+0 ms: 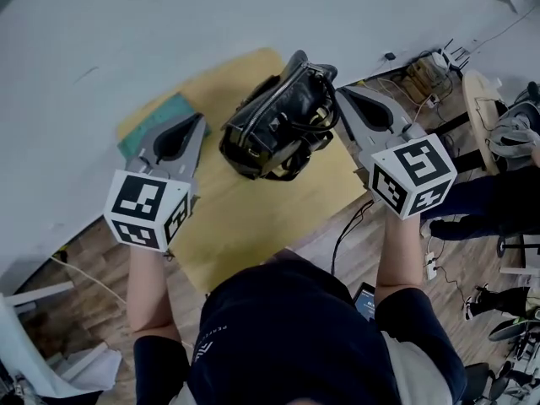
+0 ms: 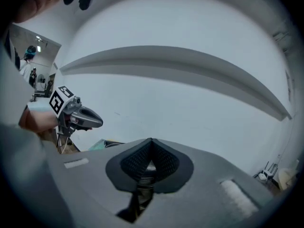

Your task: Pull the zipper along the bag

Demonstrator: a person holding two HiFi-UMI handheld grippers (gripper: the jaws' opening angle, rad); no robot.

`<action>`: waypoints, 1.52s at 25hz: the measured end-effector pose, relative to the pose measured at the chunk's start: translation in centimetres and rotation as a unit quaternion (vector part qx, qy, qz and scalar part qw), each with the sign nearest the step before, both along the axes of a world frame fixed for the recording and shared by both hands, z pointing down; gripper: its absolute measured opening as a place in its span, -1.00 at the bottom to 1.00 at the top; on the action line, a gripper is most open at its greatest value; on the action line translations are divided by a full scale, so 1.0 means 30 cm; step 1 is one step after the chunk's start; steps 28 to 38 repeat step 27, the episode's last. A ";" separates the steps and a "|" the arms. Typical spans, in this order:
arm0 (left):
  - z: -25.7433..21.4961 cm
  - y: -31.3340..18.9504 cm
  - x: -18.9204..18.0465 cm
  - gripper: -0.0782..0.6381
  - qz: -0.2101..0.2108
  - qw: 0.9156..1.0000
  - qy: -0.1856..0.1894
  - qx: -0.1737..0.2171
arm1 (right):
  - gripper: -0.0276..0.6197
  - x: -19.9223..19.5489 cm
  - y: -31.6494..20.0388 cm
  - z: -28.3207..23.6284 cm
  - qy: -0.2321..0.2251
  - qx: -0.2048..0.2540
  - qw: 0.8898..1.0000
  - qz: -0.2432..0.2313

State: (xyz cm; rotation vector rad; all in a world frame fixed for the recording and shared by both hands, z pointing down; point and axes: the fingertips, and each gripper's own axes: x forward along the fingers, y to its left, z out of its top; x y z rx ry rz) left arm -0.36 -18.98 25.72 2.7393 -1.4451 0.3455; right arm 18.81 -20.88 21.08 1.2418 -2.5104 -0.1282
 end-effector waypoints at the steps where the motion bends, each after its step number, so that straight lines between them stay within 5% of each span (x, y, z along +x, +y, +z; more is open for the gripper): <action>1: -0.002 0.003 0.001 -0.73 -0.004 1.000 0.003 0.000 | -0.91 0.006 0.011 -0.014 -0.017 0.006 1.000 0.007; 6: -0.004 0.012 0.011 -0.73 -0.022 1.000 0.004 0.000 | -0.91 0.036 0.046 -0.045 -0.084 0.017 0.996 0.020; 38: -0.032 0.045 -0.007 -0.73 -0.064 0.998 0.007 -0.001 | -0.91 0.028 0.012 -0.001 -0.101 -0.009 0.995 -0.019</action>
